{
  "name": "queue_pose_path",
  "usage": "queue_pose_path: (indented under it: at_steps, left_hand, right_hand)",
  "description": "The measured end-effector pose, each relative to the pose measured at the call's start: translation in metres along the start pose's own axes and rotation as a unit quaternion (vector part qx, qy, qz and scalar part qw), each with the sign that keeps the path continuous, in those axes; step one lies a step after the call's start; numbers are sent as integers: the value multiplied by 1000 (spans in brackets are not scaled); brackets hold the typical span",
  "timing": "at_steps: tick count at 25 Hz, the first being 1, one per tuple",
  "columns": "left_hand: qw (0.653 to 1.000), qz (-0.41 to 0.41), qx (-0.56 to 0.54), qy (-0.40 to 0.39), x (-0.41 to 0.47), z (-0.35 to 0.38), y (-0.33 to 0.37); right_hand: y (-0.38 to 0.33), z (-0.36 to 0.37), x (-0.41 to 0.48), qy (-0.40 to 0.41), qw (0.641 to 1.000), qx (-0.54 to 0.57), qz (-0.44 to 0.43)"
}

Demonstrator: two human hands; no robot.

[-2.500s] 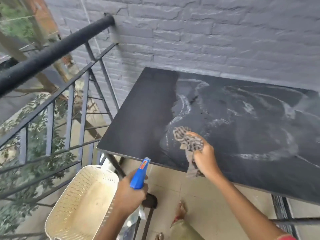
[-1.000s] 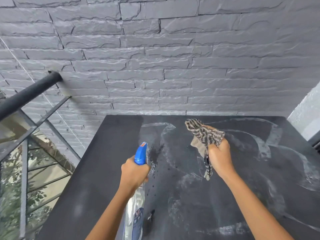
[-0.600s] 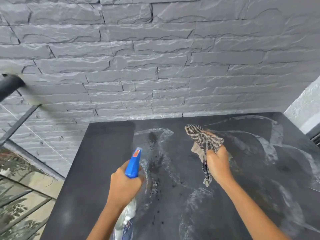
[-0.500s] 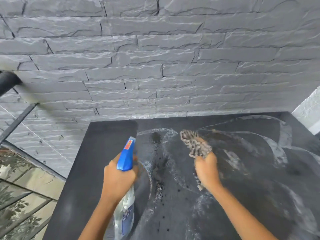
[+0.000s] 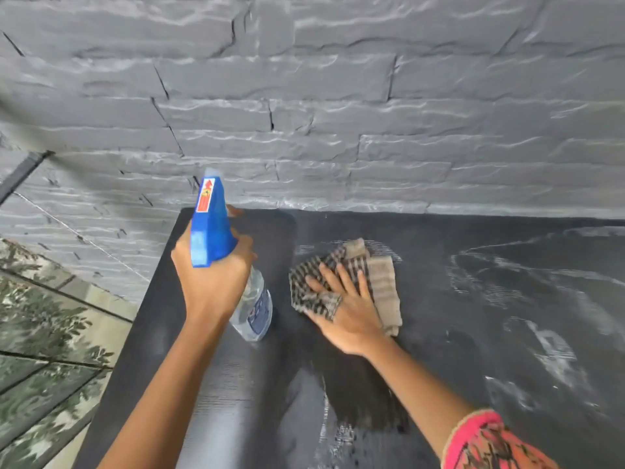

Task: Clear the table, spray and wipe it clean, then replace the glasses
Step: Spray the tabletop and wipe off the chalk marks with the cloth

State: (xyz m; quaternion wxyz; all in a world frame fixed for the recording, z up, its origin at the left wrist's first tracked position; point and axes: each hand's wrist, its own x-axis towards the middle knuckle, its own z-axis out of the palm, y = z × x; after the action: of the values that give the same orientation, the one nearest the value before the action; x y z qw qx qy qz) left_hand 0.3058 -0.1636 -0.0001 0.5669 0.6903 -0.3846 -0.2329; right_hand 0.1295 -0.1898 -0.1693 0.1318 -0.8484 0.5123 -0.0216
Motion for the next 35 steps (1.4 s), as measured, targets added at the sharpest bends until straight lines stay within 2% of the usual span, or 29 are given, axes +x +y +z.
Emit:
queue_pose_path:
  at_steps: [3,5,6,8,10,13,16,18,21,24,26,28,31,33,35]
  left_hand:
    - [1000,1,-5,-4,8,3,-6]
    - [1000,5,-12,1,10,2,-12]
    - [1000,7,-12,7,11,2,-15]
    - [1000,17,-2,12,10,0,-16]
    - [999,32,12,13,9,-1,-16]
    - [1000,9,21,12,14,0,-19]
    - [997,-20,78,-16,22,3,-21]
    - [999,8,50,-14,18,4,-19]
    - [1000,27,0,11,8,2,-15]
    - [999,26,-17,13,7,3,-12]
    - [999,33,-16,11,7,2,-11]
    - [999,36,-15,10,7,2,-11]
    - [999,44,-20,14,8,2,-14]
    - [998,53,-24,15,9,2,-15]
    - [998,60,-23,17,10,2,-17]
  right_hand:
    - [28,-19,67,17,998,0,60]
    - [24,-14,103,16,993,-11,114]
    - [12,-11,117,18,993,-28,111]
    - [-21,-5,137,45,997,-52,30]
    - [-44,-6,155,48,997,-30,-49]
    - [-38,-12,167,48,997,-14,-67]
    - [-8,-17,142,67,996,-12,-64]
    - [35,-20,116,86,995,-39,-12]
    - [102,-33,79,82,987,-46,130]
    - [101,-37,70,59,979,-14,192]
    - [66,-33,59,44,989,-13,140]
    - [25,-17,26,21,999,-22,24]
    - [1,1,-36,7,991,-45,-126]
    - [25,-2,-34,10,991,-65,-118]
    - [52,-16,1,20,997,-66,-20]
